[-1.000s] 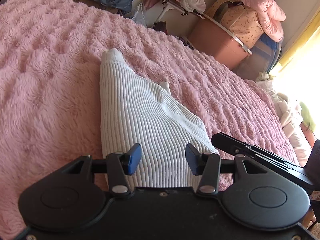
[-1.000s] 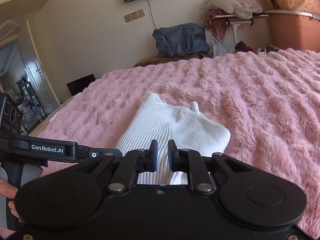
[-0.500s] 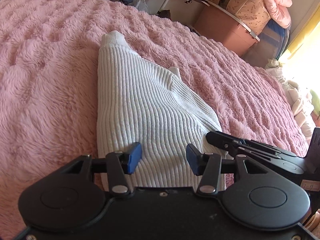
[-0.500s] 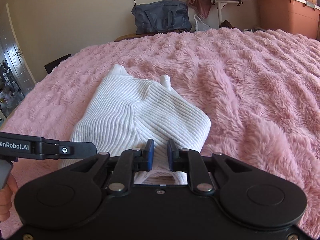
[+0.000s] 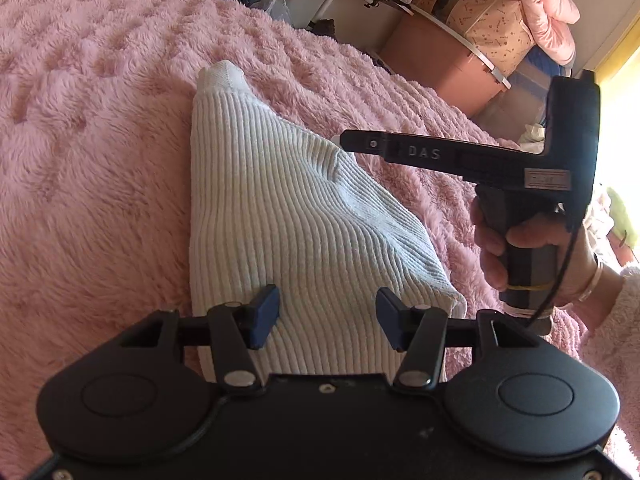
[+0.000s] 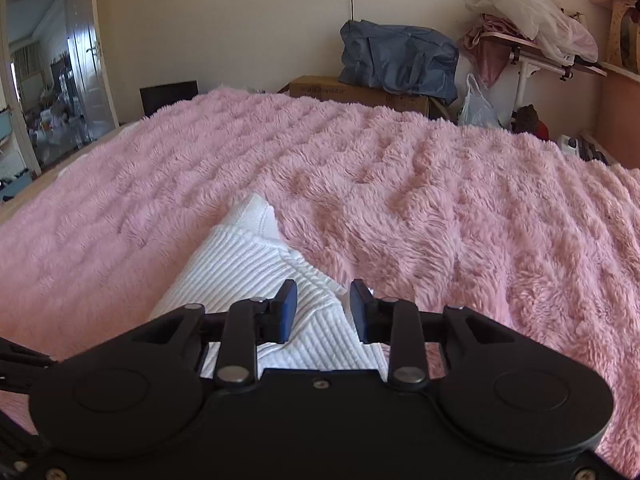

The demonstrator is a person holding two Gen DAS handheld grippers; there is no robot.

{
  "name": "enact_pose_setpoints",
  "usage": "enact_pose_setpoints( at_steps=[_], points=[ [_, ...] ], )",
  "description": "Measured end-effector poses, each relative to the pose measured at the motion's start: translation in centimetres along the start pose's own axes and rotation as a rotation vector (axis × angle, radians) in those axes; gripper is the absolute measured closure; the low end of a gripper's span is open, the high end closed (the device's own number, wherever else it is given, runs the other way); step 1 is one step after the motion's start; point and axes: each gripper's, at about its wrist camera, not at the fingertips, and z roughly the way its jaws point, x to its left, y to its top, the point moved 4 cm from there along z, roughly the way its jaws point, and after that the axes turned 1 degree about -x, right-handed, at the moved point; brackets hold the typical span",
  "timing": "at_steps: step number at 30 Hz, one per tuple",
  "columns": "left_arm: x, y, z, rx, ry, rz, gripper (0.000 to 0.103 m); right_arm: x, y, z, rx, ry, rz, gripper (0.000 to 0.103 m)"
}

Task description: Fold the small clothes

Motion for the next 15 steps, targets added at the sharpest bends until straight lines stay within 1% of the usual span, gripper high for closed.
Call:
enact_pose_setpoints(
  at_steps=[3,5,7,8,9,11,15],
  points=[
    [-0.2,-0.1,-0.1,0.004,-0.003,0.005,0.046,-0.2,-0.3,1.5,0.048,0.015,0.005,0.073],
    [-0.4,-0.1,-0.2,0.005,-0.001,0.012,0.045,-0.1,-0.6,2.0,0.068,0.023,-0.008,0.073],
    [-0.5,-0.2,-0.2,0.004,0.003,0.021,0.045,0.2,-1.0,2.3,0.076,0.012,-0.029,0.073],
    [-0.6,-0.2,-0.2,0.003,0.005,0.026,0.045,0.3,-1.1,2.5,0.082,0.023,-0.03,0.073],
    [-0.6,-0.3,-0.2,0.001,0.008,0.03,0.045,0.4,-1.2,2.7,0.09,0.028,-0.027,0.075],
    [-0.8,-0.4,-0.2,-0.001,0.013,0.039,0.044,0.5,-1.2,2.7,0.085,0.022,-0.03,0.09],
    [-1.0,-0.1,-0.2,0.003,0.022,0.036,0.044,0.1,-0.4,1.6,0.02,-0.028,-0.029,0.093]
  ],
)
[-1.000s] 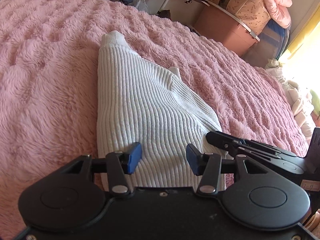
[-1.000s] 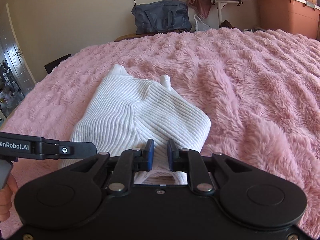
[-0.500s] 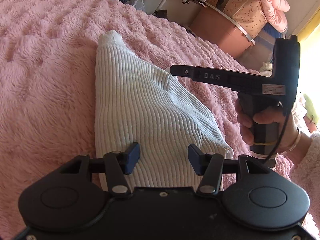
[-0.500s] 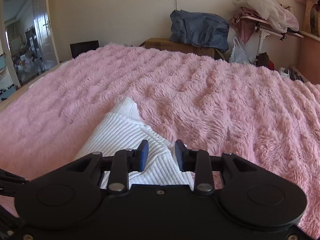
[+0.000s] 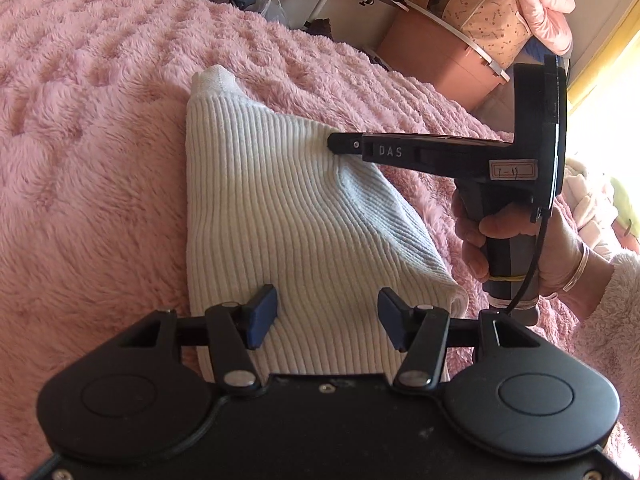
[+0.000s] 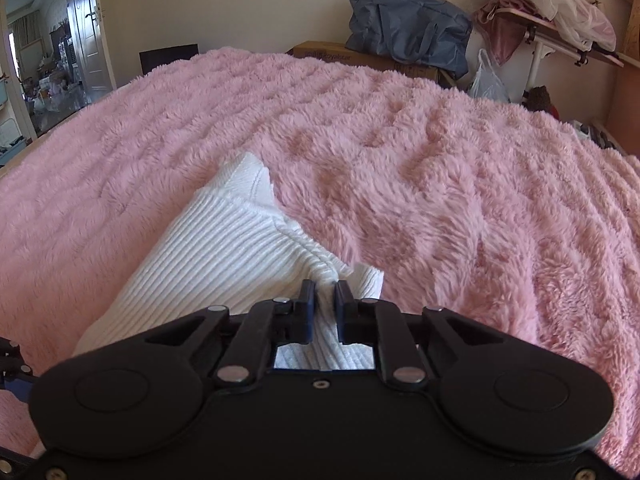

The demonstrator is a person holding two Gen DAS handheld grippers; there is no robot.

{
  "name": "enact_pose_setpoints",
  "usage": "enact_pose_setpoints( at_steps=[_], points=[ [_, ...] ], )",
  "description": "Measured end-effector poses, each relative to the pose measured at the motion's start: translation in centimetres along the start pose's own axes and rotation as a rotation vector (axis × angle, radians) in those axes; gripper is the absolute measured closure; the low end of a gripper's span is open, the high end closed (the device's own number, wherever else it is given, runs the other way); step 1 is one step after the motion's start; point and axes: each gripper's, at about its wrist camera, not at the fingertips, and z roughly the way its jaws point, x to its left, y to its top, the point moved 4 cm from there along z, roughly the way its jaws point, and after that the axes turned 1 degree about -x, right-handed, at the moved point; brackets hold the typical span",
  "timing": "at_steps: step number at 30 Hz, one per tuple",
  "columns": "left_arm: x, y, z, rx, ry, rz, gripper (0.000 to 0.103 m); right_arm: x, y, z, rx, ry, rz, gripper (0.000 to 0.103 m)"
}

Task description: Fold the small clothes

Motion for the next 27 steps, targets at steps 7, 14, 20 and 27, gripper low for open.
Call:
enact_pose_setpoints(
  at_steps=[7,14,20,27],
  points=[
    [-0.5,0.3,0.4,-0.005,0.009,0.007,0.043,-0.9,-0.8,1.8,0.056,-0.098,-0.022,0.094],
    [-0.4,0.5,0.8,0.002,0.022,0.02,0.042,-0.2,-1.3,2.1,0.064,-0.115,-0.039,0.086],
    [-1.3,0.6,-0.3,-0.014,0.04,0.017,0.041,-0.2,-0.4,-2.9,-0.045,-0.048,0.019,0.061],
    [-2.3,-2.5,-3.5,-0.033,0.014,-0.008,0.041,3.1,-4.3,-12.4,-0.17,0.067,0.001,0.062]
  ],
)
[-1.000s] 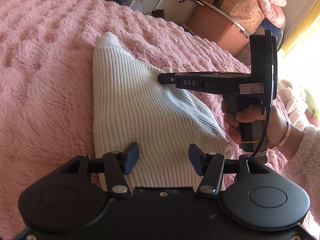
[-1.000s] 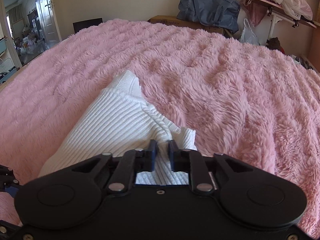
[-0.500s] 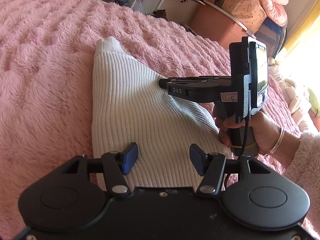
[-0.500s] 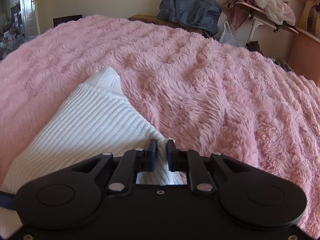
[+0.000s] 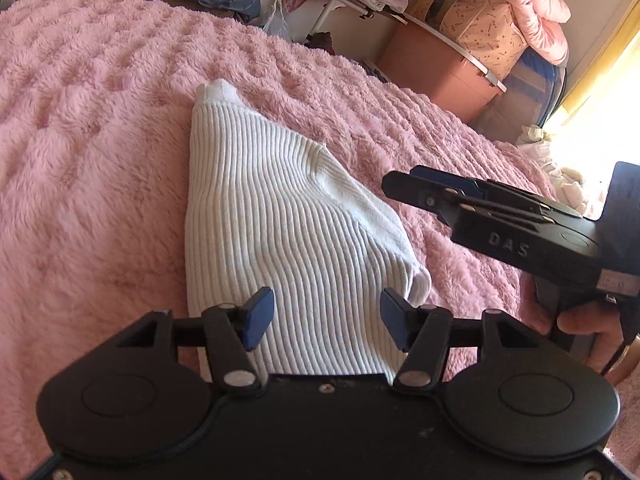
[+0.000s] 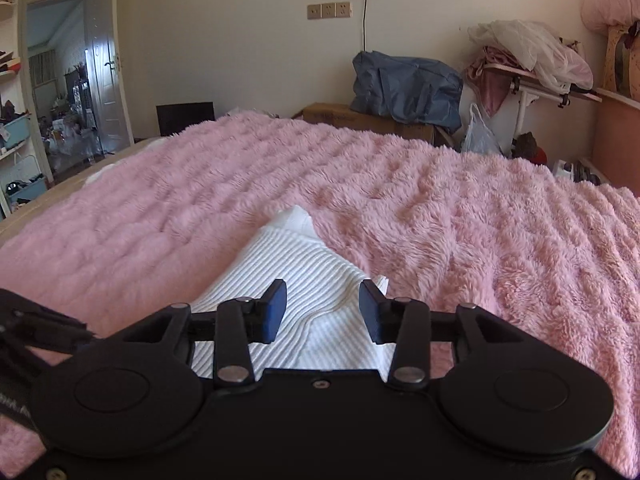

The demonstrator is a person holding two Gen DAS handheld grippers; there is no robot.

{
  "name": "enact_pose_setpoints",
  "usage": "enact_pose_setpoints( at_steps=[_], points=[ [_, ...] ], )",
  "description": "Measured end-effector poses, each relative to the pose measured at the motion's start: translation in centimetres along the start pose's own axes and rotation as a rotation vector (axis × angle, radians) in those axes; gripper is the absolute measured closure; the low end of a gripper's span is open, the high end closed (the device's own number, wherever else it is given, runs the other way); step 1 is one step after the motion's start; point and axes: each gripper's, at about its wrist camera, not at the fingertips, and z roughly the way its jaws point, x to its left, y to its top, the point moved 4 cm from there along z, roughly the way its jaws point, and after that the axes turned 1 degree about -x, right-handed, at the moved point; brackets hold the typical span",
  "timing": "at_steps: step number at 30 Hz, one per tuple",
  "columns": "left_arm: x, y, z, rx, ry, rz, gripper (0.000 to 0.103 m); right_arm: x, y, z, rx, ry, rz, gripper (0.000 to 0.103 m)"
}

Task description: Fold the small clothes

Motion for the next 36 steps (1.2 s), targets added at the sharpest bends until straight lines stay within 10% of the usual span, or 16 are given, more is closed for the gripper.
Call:
enact_pose_setpoints(
  at_steps=[12,21,36],
  points=[
    [0.4,-4.0,2.0,0.103,0.016,0.019,0.041,0.6,-7.1,0.5,0.094,-0.025,0.058,0.068],
    [4.3,0.1,-4.3,-0.025,-0.171,-0.089,0.041,-4.7,-6.1,-4.0,0.03,0.197,0.474,0.059],
    [15.4,-0.2,0.5,-0.04,-0.429,-0.604,0.041,-9.8,-11.8,1.2,0.149,0.388,0.901,0.048]
  ],
)
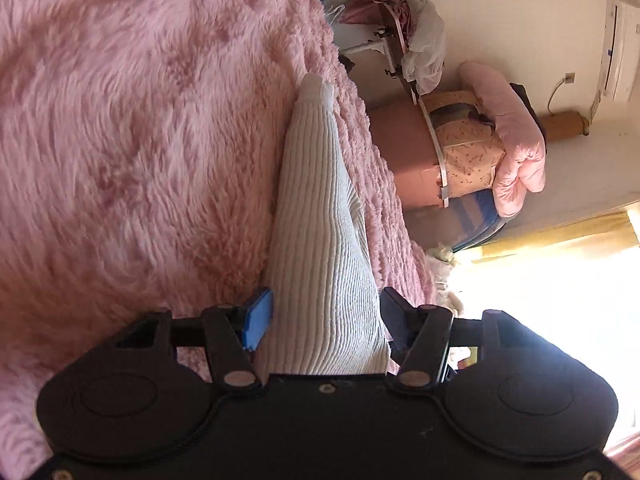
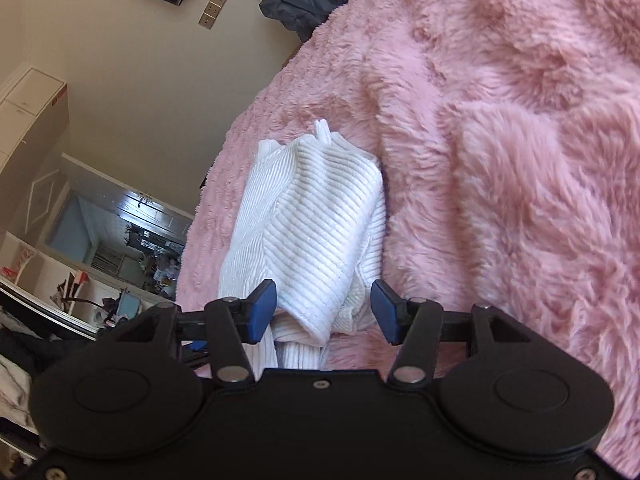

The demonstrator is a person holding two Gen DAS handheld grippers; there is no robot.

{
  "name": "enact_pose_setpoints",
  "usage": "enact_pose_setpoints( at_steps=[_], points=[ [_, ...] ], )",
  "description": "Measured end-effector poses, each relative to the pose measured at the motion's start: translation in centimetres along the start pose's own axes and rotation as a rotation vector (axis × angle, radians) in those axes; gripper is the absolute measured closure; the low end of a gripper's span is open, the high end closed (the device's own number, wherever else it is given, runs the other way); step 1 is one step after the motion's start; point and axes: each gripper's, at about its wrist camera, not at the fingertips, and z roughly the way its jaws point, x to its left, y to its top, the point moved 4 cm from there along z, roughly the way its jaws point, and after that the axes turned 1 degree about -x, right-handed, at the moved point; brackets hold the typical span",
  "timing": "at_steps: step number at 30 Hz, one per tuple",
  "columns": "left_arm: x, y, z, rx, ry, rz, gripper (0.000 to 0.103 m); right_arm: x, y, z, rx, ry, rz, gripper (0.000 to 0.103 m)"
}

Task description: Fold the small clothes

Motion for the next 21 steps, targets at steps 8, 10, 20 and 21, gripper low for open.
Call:
enact_pose_setpoints(
  at_steps=[8,10,20,21],
  points=[
    [0.9,0.9,3.4,0.065,0.009,0.005,0.04,-0.9,1.1,2.9,0.03,0.045,0.044,0.038],
    [1.1,1.2,4.1,0.082,0.004,-0.004,0.04,-0.7,1.5,3.6,0.033,0.066,0.044,0.038],
    [0.2,2.1,7.4,0.145,0.0,-0.015,0.043,0.6,1.6,7.2,0.067,0.116,0.057,0.038],
    [0.2,2.2,7.3,0.144,-0.012,-0.034,0.045,0.7,1.6,7.0,0.063,0.114,0.055,0.043]
  ],
)
